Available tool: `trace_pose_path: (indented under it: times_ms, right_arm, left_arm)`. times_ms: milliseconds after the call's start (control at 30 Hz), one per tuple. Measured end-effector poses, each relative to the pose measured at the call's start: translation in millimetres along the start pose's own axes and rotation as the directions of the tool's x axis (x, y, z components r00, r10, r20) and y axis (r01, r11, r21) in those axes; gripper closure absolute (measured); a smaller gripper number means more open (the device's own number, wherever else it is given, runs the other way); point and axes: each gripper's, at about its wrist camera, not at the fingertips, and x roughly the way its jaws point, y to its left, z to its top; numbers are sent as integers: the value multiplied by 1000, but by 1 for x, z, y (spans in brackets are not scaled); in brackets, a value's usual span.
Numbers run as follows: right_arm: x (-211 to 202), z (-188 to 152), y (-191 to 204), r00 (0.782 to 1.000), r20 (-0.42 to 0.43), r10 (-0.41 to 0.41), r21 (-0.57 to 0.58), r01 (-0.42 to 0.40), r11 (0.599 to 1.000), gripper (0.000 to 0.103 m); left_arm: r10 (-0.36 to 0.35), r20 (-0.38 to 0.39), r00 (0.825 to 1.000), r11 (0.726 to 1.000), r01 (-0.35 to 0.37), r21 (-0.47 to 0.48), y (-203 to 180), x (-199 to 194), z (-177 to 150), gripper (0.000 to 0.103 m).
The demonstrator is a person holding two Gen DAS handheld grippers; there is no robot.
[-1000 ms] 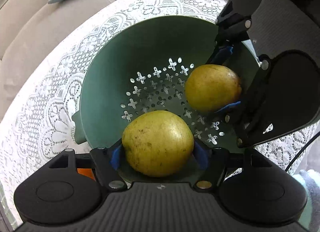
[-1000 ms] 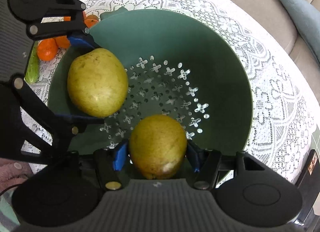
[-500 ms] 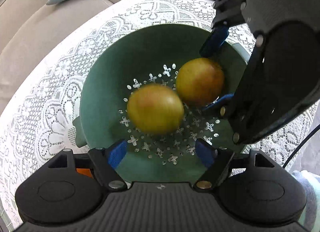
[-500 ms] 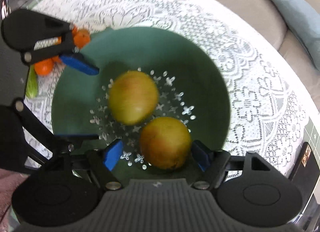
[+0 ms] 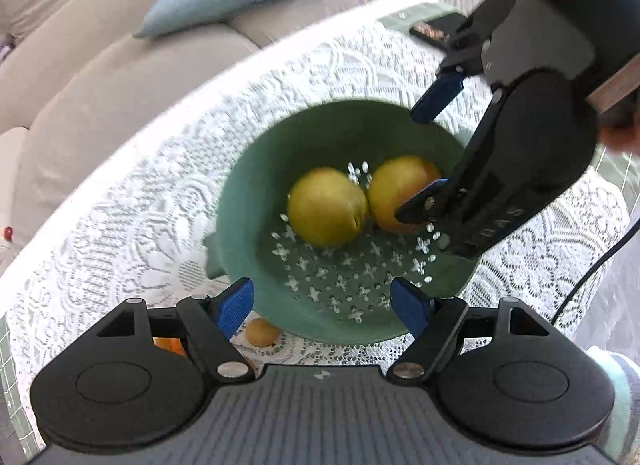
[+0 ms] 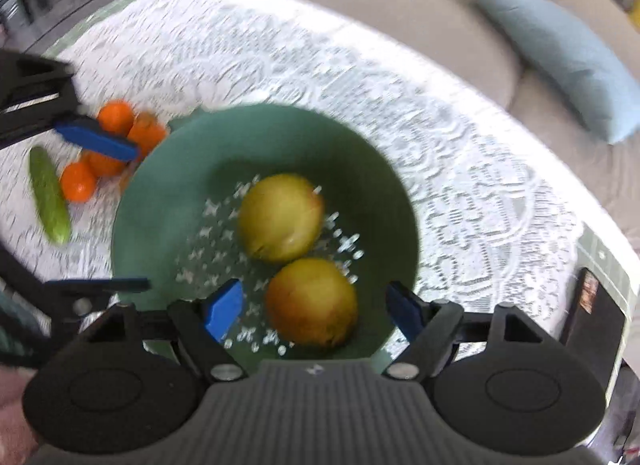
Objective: Organize fruits
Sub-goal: 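Open both tools to release the pears and lift away, then grasp a mandarin with the left tool while the right tool grasps another mandarin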
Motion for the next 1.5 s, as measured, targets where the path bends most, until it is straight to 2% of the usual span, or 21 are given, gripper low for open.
trace_pose_path:
  times_ms: [167, 333, 567, 633, 867, 1033, 1233, 1400, 1500]
  right_arm:
    - [-19, -7, 9, 989, 137, -54, 60, 46, 997, 25]
    - [-42, -13, 16, 961, 275, -13, 83, -10, 997, 25]
    - [-52, -11, 54, 939, 343, 33, 14, -40, 999, 25]
    - [-58, -11, 69, 933, 359, 42, -17, -39, 999, 21]
    - [-51, -4, 117, 912, 386, 139, -165, -80, 983, 21]
    - [-36, 1, 141, 916, 357, 185, -267, -89, 959, 36]
    - [-12, 3, 167, 930, 305, 207, -384, -78, 920, 63]
    - [6, 2, 179, 940, 285, 188, -455, -40, 890, 73]
    - [15, 5, 180, 942, 281, 185, -469, -33, 883, 73]
  left_arm:
    - [22, 41, 999, 999, -20, -46, 10, -17, -9, 12]
    - [56, 73, 996, 994, -49, -103, 22, -31, -21, 14]
    - [104, 112, 988, 984, -86, -159, 40, -61, -45, 15]
    - [121, 124, 985, 980, -98, -172, 47, -68, -54, 15]
    - [141, 95, 985, 969, -117, -219, 67, -71, -86, 18]
    - [119, 67, 991, 966, -100, -237, 76, -64, -112, 22]
    - [86, 16, 996, 966, -80, -246, 75, -40, -133, 28]
    - [61, -13, 998, 958, -62, -280, 79, -18, -142, 29]
    - [41, -34, 999, 943, -49, -330, 87, -4, -146, 33]
